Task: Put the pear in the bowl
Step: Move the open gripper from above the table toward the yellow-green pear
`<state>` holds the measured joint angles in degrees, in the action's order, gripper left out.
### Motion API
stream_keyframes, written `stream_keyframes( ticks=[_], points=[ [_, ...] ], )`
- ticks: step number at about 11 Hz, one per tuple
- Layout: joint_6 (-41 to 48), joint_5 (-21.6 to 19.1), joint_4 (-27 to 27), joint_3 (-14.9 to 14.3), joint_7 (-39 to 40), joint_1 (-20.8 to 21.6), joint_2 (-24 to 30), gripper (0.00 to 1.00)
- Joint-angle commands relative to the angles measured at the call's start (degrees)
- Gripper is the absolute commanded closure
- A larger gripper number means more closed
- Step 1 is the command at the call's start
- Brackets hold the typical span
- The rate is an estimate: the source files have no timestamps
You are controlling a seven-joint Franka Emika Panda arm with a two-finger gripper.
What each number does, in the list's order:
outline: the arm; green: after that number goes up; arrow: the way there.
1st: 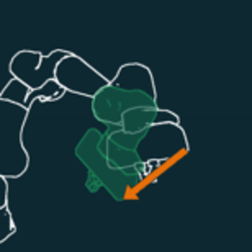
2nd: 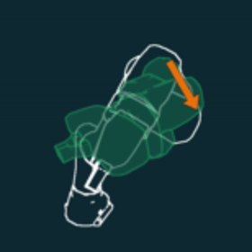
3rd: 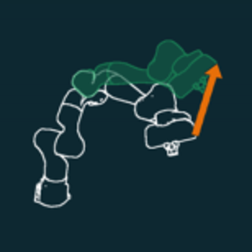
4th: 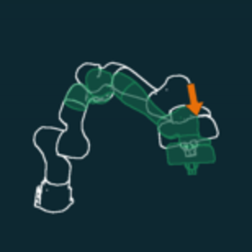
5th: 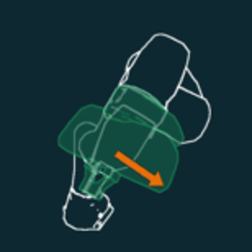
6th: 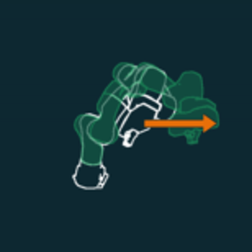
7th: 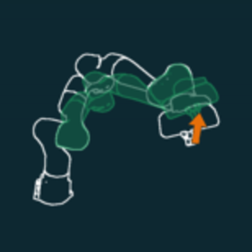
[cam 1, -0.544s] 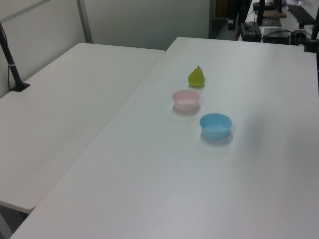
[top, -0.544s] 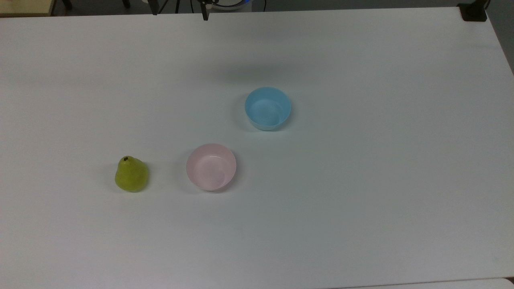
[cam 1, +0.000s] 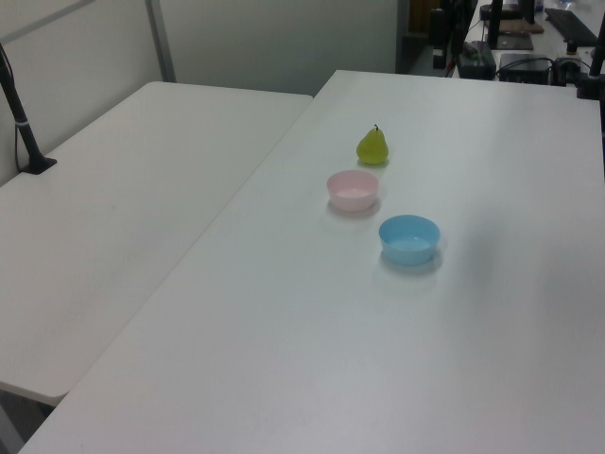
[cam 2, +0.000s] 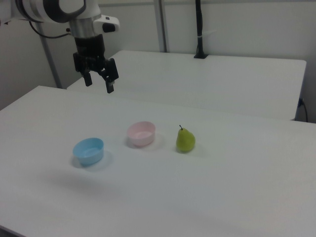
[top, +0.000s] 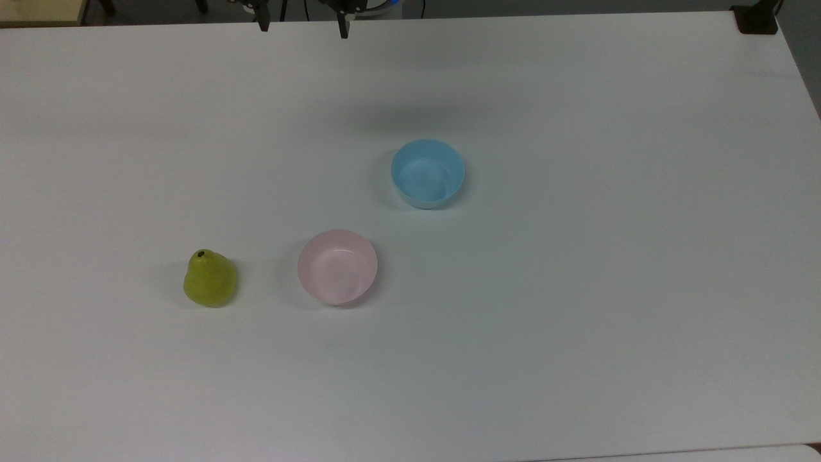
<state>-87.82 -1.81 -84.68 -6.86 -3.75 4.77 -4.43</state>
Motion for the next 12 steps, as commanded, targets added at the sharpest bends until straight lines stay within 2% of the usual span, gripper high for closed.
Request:
stream_keyframes(
  ticks=[1,4,6,8,10,12],
  points=[
    [-1.21,0.84,-1.89,-2.10,1.03,1.03,1.71,0.00],
    [-1.47,0.76,-1.89,-2.80,4.19,1.12,2.14,0.00],
    [-2.44,0.49,-1.80,-5.34,4.36,2.69,2.06,0.00],
    [-11.01,0.49,-4.94,-7.36,6.12,2.53,0.92,0.00],
    [-19.80,0.49,-9.07,-11.49,11.80,2.70,0.13,0.00],
    [-27.20,0.40,-10.59,-15.36,16.82,2.70,-4.33,0.00]
  ],
)
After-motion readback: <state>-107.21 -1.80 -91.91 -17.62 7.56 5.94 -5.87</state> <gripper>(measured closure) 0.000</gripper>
